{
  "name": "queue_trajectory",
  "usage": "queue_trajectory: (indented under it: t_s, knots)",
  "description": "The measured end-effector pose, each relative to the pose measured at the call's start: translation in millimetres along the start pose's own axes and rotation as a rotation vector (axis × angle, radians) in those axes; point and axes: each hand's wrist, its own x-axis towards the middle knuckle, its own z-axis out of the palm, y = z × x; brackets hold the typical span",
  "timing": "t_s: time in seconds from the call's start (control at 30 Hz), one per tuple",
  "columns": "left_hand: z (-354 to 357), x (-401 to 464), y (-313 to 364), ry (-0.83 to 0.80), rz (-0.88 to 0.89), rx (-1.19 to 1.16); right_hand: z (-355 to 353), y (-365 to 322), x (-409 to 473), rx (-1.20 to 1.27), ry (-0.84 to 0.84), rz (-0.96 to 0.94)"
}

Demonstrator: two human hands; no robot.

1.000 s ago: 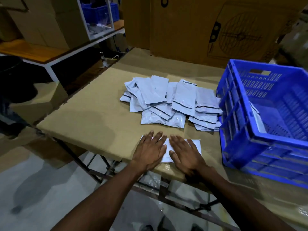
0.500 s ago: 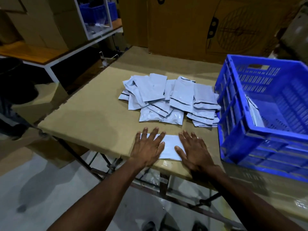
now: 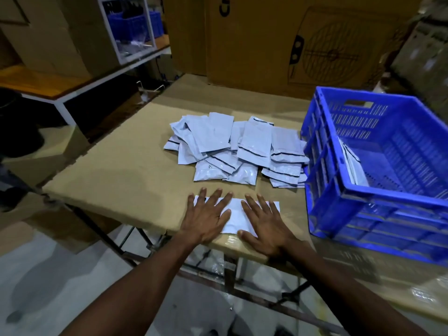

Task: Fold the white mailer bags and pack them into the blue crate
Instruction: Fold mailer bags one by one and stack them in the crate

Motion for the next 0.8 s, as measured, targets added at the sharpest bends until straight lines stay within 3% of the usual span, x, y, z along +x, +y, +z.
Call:
queue_trajectory:
  t_s: [0.27, 0.43, 0.5, 0.6, 0.67, 0.73, 0.8]
  knots:
    - [-17, 5, -8, -0.041, 0.040, -0.166, -9, -2, -8, 0.031, 0.119, -0.119]
    - [-8, -24, -24, 0.202, 0.290, 0.050, -17, -6, -6, 0.062, 0.203, -0.076]
    - [-3, -31, -30, 0.236, 0.278, 0.114, -21, -6, -4, 0.045, 0.228, -0.089]
    - [-3, -33, -34, 0.165, 0.132, 0.017, -28, -12, -2, -0.010, 0.239, -0.217]
    - [-5, -29, -36, 0.149, 0.063, -0.091, -29, -15, -4, -0.112, 0.312, -0.406]
    - [-5, -27, -38, 0.156, 0.048, -0.157, -28, -17, -6, -0.218, 0.359, -0.569]
    - [-4, -25, -38, 0.198, 0.079, -0.222, -31, -17, -2, -0.307, 0.276, -0.593]
